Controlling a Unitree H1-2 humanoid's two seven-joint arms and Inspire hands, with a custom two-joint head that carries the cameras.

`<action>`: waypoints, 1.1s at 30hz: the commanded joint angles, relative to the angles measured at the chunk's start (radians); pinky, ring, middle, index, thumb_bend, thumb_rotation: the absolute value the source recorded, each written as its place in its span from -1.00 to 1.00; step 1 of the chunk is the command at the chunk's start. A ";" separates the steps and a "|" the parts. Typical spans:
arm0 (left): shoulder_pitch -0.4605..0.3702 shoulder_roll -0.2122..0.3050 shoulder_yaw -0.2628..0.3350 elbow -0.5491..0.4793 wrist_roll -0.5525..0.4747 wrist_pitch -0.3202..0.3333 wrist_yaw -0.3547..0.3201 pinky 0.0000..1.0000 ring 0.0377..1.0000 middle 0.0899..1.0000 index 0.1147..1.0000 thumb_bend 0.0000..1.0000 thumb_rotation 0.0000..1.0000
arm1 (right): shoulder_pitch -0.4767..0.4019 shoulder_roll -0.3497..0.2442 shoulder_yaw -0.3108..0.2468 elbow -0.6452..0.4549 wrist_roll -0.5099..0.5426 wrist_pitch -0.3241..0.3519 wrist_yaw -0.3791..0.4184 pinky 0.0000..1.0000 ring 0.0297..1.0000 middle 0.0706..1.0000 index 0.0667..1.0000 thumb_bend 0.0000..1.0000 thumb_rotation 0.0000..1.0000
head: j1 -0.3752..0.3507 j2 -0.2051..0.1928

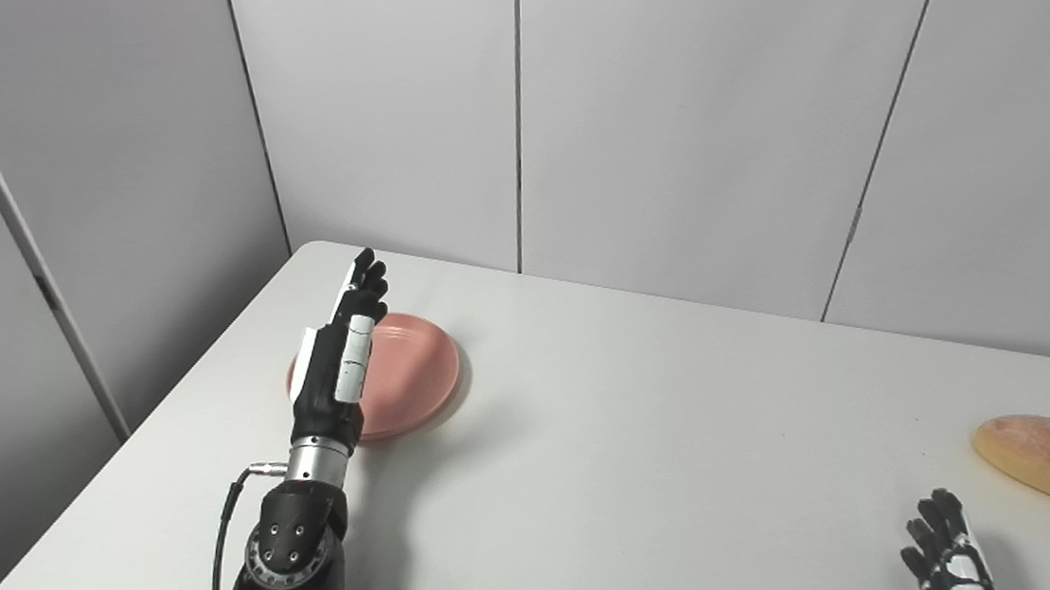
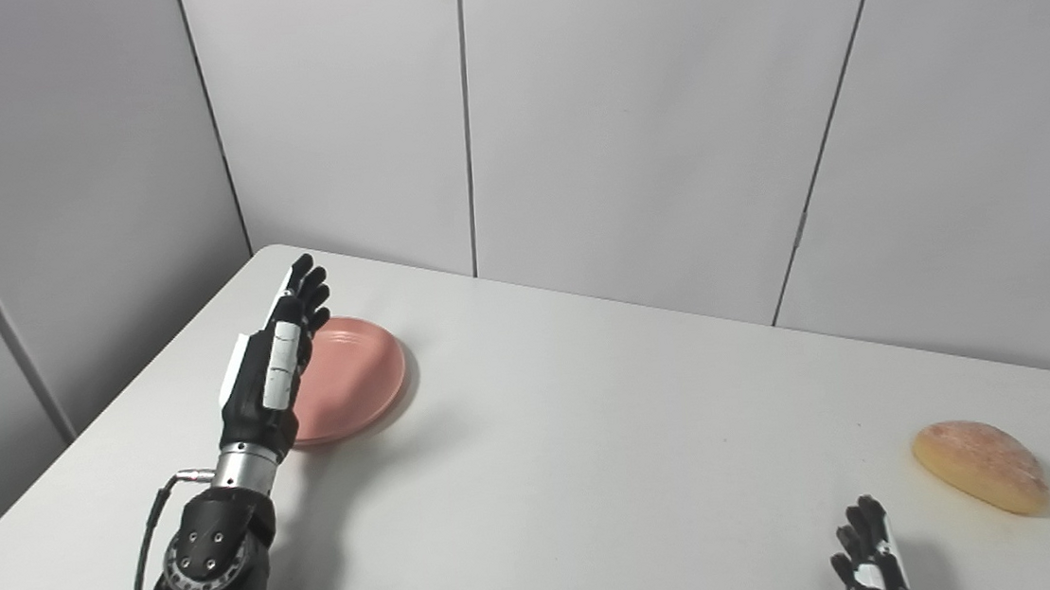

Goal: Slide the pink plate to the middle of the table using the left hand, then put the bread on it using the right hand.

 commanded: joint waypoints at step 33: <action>-0.142 0.159 0.064 0.370 0.041 -0.106 0.124 1.00 0.89 0.88 0.81 0.52 1.00 | 0.001 -0.006 -0.011 0.000 0.029 -0.076 0.023 1.00 1.00 1.00 1.00 0.05 0.88 | 0.033 -0.014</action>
